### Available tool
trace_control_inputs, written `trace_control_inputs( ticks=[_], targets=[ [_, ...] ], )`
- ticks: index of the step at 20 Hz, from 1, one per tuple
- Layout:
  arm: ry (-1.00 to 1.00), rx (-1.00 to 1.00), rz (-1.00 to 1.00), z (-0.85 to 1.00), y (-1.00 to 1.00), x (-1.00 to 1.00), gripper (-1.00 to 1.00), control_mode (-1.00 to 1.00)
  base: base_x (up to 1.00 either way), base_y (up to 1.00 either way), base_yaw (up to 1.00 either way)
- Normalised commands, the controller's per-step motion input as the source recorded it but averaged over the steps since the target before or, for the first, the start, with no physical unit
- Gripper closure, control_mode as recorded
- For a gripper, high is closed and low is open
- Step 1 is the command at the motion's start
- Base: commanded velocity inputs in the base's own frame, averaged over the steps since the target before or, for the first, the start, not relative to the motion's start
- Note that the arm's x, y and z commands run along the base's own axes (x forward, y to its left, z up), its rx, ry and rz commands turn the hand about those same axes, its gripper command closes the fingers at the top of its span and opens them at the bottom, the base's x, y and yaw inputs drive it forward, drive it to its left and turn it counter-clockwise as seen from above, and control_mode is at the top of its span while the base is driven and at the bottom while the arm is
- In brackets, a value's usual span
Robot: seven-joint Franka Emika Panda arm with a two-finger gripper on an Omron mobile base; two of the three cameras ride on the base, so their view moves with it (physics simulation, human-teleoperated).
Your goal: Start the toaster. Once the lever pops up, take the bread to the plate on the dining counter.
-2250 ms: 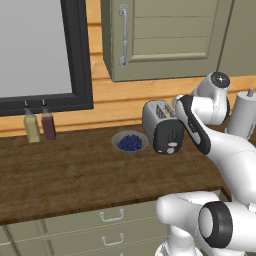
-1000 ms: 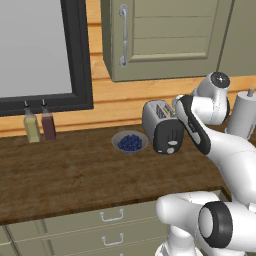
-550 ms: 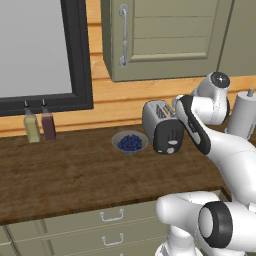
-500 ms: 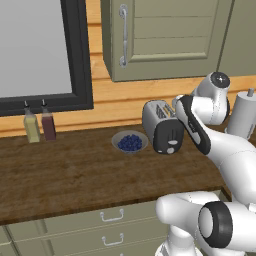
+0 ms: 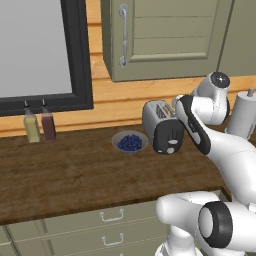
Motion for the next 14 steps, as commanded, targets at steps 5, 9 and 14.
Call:
trace_control_inputs(
  ticks=[5,9,14],
  targets=[
    [0.00,0.00,0.00,0.00,0.00,0.00,-1.00,-1.00,0.00,0.00,0.00],
    [0.00,0.00,0.00,0.00,0.00,0.00,-1.00,-1.00,0.00,0.00,0.00],
    [0.00,0.00,0.00,0.00,0.00,0.00,-1.00,-1.00,0.00,0.00,0.00]
  ],
)
